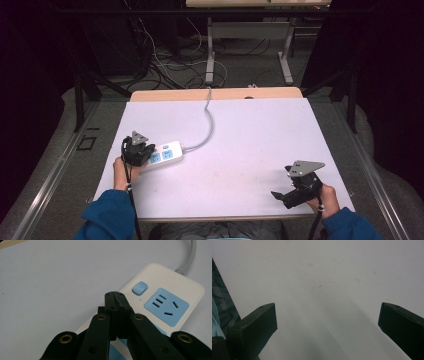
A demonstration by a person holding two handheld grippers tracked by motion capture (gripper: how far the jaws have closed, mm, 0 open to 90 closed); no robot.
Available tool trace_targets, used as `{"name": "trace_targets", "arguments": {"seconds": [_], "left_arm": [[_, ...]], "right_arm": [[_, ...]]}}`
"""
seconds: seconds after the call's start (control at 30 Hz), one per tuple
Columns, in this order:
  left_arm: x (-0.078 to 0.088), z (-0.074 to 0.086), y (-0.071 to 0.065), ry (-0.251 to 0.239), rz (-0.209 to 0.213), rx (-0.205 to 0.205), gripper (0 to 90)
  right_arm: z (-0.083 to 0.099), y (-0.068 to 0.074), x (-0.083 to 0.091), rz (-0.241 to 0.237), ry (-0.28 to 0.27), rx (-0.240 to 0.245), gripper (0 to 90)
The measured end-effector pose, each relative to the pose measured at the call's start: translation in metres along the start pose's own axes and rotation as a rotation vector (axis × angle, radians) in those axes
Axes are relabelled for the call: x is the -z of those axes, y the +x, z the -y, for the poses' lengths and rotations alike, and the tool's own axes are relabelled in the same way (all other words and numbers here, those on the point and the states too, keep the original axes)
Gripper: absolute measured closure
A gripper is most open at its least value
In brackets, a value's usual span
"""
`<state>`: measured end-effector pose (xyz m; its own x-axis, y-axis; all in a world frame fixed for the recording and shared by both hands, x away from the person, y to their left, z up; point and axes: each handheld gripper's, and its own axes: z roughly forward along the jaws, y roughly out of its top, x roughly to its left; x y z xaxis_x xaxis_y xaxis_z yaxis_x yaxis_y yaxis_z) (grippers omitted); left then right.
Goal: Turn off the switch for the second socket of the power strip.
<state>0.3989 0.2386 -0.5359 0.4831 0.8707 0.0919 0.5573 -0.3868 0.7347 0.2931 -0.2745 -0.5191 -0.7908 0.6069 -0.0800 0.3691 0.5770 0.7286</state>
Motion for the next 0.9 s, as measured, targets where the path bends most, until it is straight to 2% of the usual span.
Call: {"name": "trace_targets", "arguments": {"seconds": [0.13,0.3,0.33,0.5,0.53,0.57,0.9], "left_arm": [[0.0,0.0,0.0,-0.001,-0.005,-0.007,90.0],[0.003,-0.001,0.001,-0.022,-0.001,0.008,89.9],[0.004,-0.002,0.001,-0.023,0.005,0.014,84.5],[0.007,-0.004,0.001,-0.034,0.004,0.017,75.6],[0.007,-0.004,0.001,-0.033,0.006,0.019,68.4],[0.007,-0.004,0.0,-0.03,0.008,0.021,68.4],[0.011,-0.008,-0.002,-0.029,0.001,0.039,25.5]], "right_arm": [[0.0,0.0,0.0,-0.001,0.001,-0.001,1.4],[0.0,0.0,0.0,0.0,-0.001,-0.001,1.4],[0.0,0.0,0.0,0.002,-0.001,-0.003,1.4],[0.0,0.0,0.0,0.002,0.0,0.003,1.4],[0.0,0.0,0.0,0.002,0.001,0.002,1.4],[0.0,0.0,0.0,0.002,0.001,0.002,1.4],[0.0,0.0,0.0,-0.006,0.0,0.001,1.4]]}}
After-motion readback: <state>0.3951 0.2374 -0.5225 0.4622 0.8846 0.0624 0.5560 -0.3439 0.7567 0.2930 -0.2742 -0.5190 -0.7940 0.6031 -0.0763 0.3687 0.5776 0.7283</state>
